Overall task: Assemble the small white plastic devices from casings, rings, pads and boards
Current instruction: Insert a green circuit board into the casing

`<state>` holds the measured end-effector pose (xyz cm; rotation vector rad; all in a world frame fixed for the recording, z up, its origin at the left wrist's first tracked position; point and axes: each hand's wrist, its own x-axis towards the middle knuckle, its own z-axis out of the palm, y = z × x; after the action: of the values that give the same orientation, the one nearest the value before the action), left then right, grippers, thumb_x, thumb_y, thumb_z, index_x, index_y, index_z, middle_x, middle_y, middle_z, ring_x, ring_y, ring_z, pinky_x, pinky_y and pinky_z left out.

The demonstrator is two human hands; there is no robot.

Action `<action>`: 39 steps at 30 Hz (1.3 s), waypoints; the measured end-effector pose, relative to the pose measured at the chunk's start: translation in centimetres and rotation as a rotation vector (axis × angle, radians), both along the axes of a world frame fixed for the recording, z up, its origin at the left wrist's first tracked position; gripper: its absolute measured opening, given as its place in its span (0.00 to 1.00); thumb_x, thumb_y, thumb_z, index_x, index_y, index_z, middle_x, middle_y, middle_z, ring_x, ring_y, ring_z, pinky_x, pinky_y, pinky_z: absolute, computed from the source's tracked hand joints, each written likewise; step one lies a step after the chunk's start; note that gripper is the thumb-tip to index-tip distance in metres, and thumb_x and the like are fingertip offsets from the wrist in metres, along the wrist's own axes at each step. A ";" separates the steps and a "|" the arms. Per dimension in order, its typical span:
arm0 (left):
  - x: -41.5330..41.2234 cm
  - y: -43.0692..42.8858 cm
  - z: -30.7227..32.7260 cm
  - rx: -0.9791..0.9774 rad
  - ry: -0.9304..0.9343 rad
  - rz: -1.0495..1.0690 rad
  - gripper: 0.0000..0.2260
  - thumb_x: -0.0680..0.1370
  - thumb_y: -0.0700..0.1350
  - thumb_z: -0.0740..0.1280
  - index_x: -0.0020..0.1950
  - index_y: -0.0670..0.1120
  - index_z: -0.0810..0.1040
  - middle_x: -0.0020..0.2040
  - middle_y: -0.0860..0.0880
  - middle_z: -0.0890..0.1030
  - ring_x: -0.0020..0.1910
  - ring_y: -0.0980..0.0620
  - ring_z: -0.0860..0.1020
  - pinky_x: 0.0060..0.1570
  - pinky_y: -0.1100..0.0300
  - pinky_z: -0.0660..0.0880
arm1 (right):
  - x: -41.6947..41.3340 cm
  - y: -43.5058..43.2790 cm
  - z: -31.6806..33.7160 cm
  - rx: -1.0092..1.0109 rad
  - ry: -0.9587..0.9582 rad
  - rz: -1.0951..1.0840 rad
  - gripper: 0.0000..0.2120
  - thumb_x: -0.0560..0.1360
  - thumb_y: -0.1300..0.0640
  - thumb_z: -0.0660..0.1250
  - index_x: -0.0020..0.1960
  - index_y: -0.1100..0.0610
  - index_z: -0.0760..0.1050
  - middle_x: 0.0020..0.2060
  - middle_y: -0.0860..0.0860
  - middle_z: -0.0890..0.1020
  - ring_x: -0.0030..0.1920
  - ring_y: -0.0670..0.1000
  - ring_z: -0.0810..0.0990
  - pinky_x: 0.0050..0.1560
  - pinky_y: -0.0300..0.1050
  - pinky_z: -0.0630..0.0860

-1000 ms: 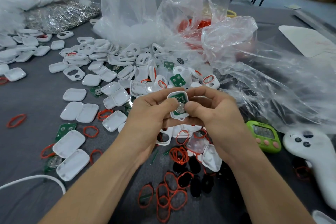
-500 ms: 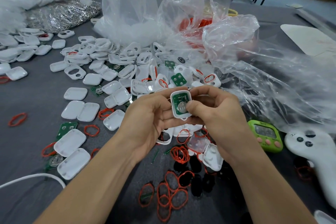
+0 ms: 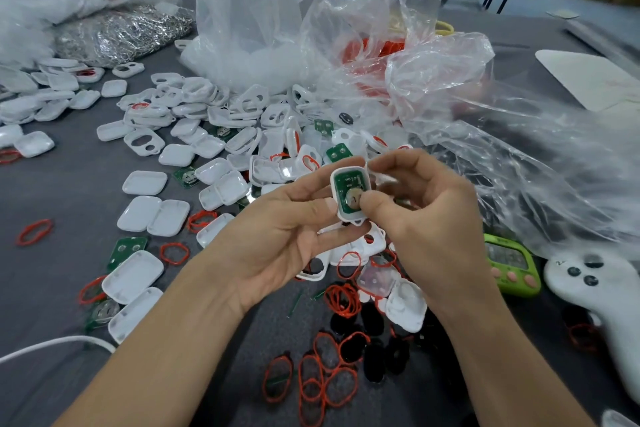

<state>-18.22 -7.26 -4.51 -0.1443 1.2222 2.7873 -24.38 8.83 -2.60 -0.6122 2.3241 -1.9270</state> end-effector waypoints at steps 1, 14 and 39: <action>0.0 0.0 0.0 0.001 -0.002 0.000 0.22 0.70 0.36 0.73 0.65 0.45 0.84 0.62 0.43 0.84 0.59 0.46 0.83 0.59 0.50 0.81 | 0.0 0.2 0.2 0.009 0.064 0.000 0.13 0.68 0.58 0.73 0.50 0.45 0.82 0.51 0.43 0.87 0.51 0.47 0.85 0.51 0.50 0.84; 0.1 0.2 0.0 -0.044 0.016 -0.037 0.22 0.71 0.36 0.71 0.66 0.43 0.82 0.60 0.44 0.85 0.58 0.49 0.84 0.54 0.55 0.81 | -0.3 1.3 1.0 0.289 0.440 0.020 0.19 0.68 0.57 0.79 0.51 0.36 0.84 0.69 0.35 0.77 0.72 0.39 0.71 0.70 0.29 0.65; 0.0 0.3 0.1 -0.034 0.009 -0.030 0.22 0.71 0.37 0.72 0.66 0.44 0.82 0.60 0.45 0.85 0.59 0.49 0.84 0.56 0.54 0.81 | -0.2 1.5 0.6 0.281 0.530 0.005 0.09 0.67 0.57 0.80 0.45 0.49 0.87 0.61 0.40 0.83 0.67 0.41 0.75 0.67 0.28 0.66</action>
<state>-18.20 -7.00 -4.42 -0.1147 1.2634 2.7458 -24.59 10.34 -1.97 -1.2105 2.8121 -1.5223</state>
